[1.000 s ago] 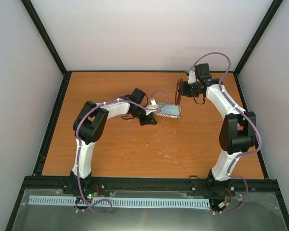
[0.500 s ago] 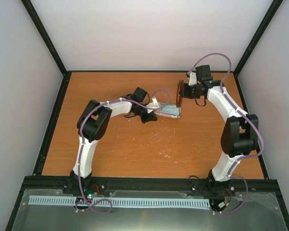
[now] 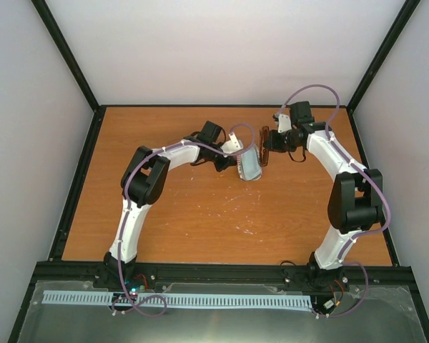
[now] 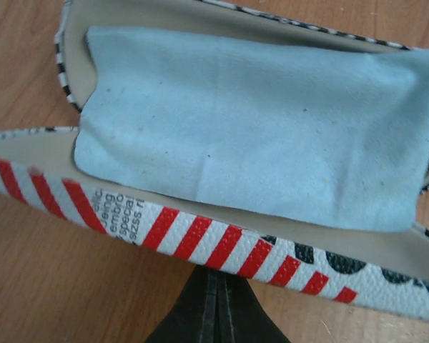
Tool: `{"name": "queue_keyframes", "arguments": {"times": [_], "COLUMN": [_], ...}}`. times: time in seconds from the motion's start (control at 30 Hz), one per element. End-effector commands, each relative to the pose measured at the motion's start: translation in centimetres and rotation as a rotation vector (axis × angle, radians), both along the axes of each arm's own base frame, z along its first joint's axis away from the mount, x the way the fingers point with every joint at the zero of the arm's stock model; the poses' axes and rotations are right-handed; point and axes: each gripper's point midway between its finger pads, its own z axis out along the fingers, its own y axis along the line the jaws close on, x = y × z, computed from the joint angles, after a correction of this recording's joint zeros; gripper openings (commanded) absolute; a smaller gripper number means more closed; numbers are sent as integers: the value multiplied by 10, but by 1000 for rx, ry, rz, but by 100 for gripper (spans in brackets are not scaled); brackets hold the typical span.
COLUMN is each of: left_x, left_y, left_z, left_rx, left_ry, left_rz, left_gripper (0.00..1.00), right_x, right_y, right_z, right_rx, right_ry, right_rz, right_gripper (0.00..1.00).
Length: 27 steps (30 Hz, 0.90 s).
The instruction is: Organize the sunglasses
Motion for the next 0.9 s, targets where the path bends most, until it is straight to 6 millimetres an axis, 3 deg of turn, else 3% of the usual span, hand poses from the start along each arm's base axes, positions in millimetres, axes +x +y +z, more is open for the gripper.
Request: {"name": "queue_keyframes", "arguments": {"times": [0.0,0.2,0.37,0.63,0.87], "left_x": [21,25,28,34,37], "left_y": [-5,-7,-7,-1,2], "left_z": [11,18,21,27,30], "left_rx": [-18,-35,-45,-59,-72], "left_ry": [-56,-66,-73,-81,-78], "left_rz": [17,26,39,56,66], "left_gripper": [2,3,3,3,3], "right_x": [-10,-14,-15,-9,2], "right_y": [12,35,52,45,43], "right_z": [-6,-19,-47,-74,-86], "right_rx": [32,111,111,52,36], "right_ry": [30,102,220,290,316], "right_rz": [59,103,135,98,71], "right_gripper": [3,3,3,3,3]}}
